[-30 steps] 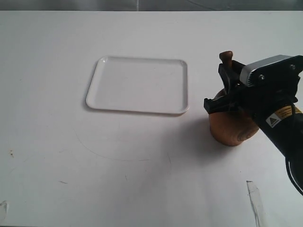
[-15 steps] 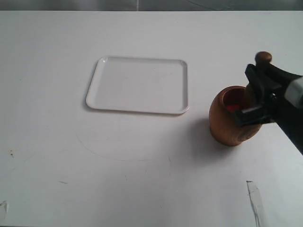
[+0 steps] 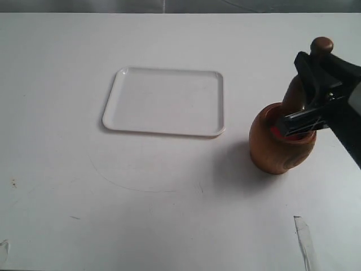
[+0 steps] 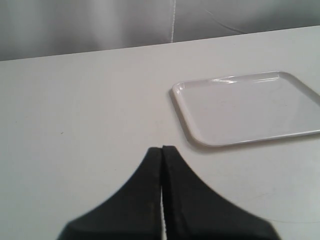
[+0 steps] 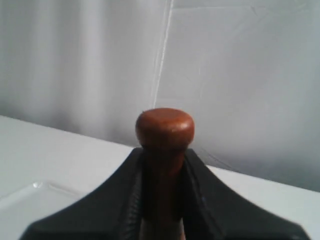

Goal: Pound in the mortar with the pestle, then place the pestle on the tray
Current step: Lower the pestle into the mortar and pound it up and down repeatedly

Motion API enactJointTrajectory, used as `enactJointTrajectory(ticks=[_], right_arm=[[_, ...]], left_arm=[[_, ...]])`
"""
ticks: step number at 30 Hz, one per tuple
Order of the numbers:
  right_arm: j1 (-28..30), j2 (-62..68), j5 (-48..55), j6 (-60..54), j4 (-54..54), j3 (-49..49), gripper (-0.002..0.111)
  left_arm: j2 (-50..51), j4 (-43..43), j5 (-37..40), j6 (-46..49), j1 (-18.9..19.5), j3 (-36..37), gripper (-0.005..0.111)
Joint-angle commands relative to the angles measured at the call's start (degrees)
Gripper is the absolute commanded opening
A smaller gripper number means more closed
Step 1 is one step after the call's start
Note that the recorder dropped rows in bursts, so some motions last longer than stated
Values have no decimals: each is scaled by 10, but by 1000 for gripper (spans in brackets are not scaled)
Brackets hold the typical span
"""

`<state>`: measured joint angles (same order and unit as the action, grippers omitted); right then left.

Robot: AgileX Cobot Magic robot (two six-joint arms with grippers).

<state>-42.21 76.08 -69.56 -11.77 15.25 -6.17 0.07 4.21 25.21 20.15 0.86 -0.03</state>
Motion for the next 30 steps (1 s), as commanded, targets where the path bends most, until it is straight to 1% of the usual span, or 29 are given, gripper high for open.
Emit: enactJointTrajectory(ticks=[1,5,9,12,21,23,25,27,30], right_arm=[[2,80,-4,17,-1,-3,0],[2,155,-4,34,-10,-3,0],[2,167,-4,32,-5,-3,0],[2,134,-4,28,5,-4,0],[2,-57,-4,27,-7,-4,0],[2,-68,-4,13,-8,-4,0],[2,-68,42,-8,-8,-4,0],[2,-51,71,-19,-8,-3,0],[2,-7,69,-17,-8,-3,0]], left_arm=[[-1,-4,-2,-5,-4,0,0],[-1,-4,-2,-5,-4,0,0],[-1,-4,-2,-5,-4,0,0],[-1,-4,-2,-5,-4,0,0],[-1,-4,-2,-5,-4,0,0],[-1,-4,-2,-5,-4,0,0],[-1,-4,-2,-5,-4,0,0],[-1,-4,-2,-5,-4,0,0],[-1,-4,-2,-5,-4,0,0]])
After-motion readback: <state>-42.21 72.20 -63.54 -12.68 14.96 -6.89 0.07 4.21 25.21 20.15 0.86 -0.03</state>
